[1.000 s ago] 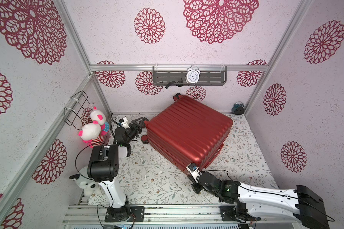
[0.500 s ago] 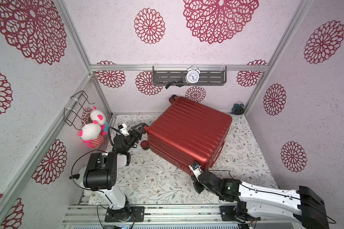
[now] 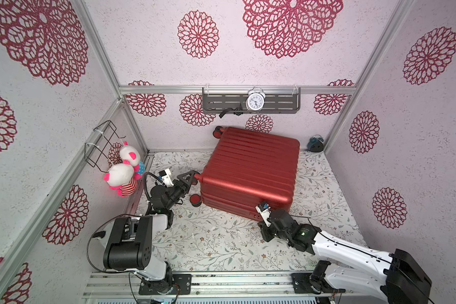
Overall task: Open the suitcase zippers
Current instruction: Unzip the zipper on the suitcase.
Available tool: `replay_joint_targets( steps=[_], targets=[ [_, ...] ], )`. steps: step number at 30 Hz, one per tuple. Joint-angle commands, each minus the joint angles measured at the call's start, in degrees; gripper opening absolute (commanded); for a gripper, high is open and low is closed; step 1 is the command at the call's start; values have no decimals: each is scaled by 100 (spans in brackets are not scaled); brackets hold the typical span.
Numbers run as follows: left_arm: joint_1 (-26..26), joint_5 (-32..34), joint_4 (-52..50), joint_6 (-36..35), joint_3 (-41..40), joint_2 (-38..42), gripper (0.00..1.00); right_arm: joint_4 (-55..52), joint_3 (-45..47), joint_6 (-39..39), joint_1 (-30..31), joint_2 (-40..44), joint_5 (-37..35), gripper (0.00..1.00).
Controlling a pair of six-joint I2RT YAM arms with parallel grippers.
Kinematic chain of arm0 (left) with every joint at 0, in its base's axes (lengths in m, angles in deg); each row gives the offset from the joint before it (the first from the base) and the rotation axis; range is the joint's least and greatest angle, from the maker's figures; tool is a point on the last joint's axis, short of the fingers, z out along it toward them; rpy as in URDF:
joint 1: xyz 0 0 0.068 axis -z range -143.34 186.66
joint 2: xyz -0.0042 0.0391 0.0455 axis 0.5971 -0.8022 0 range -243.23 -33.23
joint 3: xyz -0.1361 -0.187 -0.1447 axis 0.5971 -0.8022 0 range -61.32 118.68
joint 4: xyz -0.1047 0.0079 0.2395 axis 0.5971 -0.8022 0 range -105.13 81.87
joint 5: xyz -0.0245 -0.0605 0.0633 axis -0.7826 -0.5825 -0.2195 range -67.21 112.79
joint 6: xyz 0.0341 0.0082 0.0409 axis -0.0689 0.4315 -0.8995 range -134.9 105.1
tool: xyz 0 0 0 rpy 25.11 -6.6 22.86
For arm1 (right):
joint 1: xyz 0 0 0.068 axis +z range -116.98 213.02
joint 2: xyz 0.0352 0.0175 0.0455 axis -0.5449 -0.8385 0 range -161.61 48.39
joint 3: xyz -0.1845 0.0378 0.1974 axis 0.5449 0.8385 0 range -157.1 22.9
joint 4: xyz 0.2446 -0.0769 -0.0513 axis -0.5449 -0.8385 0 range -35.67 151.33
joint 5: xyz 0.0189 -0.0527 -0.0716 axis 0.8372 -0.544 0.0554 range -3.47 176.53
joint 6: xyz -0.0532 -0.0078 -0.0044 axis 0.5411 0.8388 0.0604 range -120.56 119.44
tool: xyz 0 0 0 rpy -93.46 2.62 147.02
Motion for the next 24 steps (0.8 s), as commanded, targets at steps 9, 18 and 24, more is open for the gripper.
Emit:
replay_joint_targets(
  steps=[9, 18, 24],
  targets=[
    [-856, -107, -1321, -101, 554, -621, 29, 1206, -452, 397, -1186, -671, 807, 0],
    [-999, -97, -1524, -109, 1143, -1020, 29, 1372, -938, 578, -1645, -1423, 1480, 1],
    [-1038, -72, -1742, -230, 1222, -926, 29, 1554, -271, 188, -1638, -605, 1780, 47]
  ],
)
